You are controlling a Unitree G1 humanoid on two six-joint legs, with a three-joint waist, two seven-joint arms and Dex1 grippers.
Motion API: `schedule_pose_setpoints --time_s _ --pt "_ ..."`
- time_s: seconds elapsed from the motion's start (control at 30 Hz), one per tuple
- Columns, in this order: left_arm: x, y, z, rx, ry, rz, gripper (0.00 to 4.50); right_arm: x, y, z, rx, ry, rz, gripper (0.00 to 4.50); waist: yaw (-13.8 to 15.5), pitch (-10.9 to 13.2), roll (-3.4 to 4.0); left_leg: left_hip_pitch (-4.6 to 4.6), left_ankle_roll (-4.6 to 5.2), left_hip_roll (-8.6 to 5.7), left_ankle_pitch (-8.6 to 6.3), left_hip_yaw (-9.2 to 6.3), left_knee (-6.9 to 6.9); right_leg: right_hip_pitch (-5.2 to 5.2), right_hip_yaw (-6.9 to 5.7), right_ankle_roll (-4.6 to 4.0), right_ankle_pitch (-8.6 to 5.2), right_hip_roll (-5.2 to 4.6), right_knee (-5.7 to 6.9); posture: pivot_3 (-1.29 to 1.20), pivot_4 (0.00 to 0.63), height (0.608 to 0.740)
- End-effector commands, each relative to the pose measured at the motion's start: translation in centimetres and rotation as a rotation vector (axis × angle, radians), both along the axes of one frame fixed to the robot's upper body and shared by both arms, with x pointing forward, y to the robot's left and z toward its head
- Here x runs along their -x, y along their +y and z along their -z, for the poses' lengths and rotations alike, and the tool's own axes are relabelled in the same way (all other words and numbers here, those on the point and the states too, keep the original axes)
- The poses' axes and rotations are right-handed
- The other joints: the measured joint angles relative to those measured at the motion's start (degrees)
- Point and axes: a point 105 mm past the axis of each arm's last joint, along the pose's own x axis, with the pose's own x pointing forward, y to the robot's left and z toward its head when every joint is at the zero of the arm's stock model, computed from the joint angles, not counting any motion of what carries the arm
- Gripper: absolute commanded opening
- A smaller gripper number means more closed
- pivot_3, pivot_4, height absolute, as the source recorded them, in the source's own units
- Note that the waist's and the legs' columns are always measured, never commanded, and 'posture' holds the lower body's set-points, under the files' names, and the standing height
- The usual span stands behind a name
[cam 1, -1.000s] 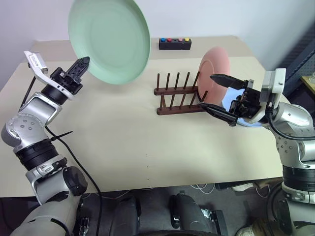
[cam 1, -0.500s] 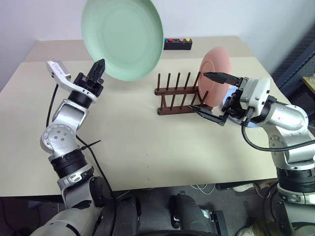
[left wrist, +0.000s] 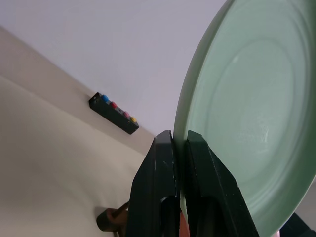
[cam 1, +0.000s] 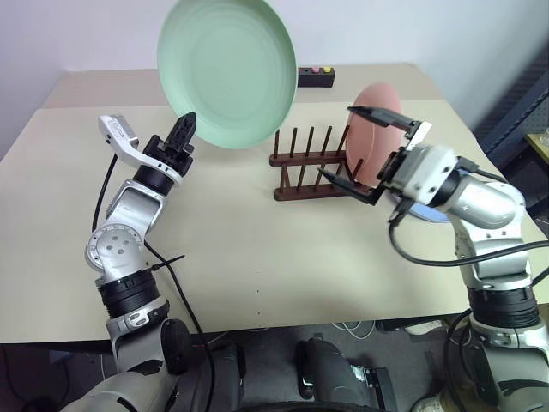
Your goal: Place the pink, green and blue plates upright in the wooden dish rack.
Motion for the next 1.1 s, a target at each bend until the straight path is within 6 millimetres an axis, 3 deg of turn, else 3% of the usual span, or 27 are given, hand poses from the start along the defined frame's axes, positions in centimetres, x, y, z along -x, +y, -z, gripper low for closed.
schedule_pose_setpoints --time_s 0.03,0.13,0.3,0.5,0.77,1.0,1.1 --pt "0.8 -0.6 -1.8 -0.005 -0.074 -0.001 0.07 0.2 0.8 -1.3 0.032 -0.124 0.009 4.5 0.04 0.0 0.0 0.0 -0.01 -0.01 0.0 0.01 0.0 0.0 0.0 0.0 0.0 -0.01 0.0 0.0 0.15 0.74" --pt "0.9 -0.9 -1.9 -0.001 -0.077 0.004 0.07 0.1 1.1 -1.2 0.03 -0.123 0.007 4.5 0.05 0.0 0.0 0.0 -0.02 -0.01 0.01 0.01 0.0 0.01 0.0 0.0 0.0 -0.01 -0.02 0.0 0.15 0.74" --pt "0.9 -1.3 -2.1 0.009 -0.099 0.01 0.07 0.6 1.7 -2.1 -0.361 0.234 -0.105 4.5 0.07 0.0 0.0 0.0 -0.26 0.0 0.15 -0.01 -0.01 0.03 0.0 -0.01 0.0 -0.01 -0.02 0.0 0.15 0.74" --pt "1.3 -2.0 -2.5 0.036 -0.123 0.032 0.07 1.5 3.6 -1.2 -0.555 0.578 -0.208 4.5 0.05 0.0 0.0 -0.01 -0.02 0.0 0.01 -0.05 -0.02 0.03 -0.01 -0.01 0.0 -0.01 -0.03 0.0 0.15 0.74" --pt "1.7 -2.1 -2.9 0.036 -0.151 0.037 0.07 0.1 4.1 1.0 -0.762 0.889 -0.113 4.5 -0.11 0.0 0.0 -0.02 -0.01 -0.01 0.0 -0.06 -0.05 0.03 -0.01 -0.02 0.0 0.0 -0.06 0.0 0.15 0.74" --pt "1.6 -2.4 -3.0 0.045 -0.148 0.039 0.07 0.0 4.3 0.5 -0.795 0.932 -0.124 4.5 0.02 0.0 0.0 -0.04 0.0 -0.01 0.0 -0.07 -0.05 0.03 -0.01 -0.01 0.0 0.0 -0.1 0.0 0.15 0.74" --pt "1.6 -2.4 -3.0 0.039 -0.146 0.04 0.07 0.6 4.3 -0.3 -0.766 0.86 -0.144 4.5 0.02 0.0 0.0 -0.05 0.01 -0.01 0.0 -0.08 -0.05 0.03 -0.01 -0.01 0.0 0.01 -0.11 0.0 0.15 0.74"
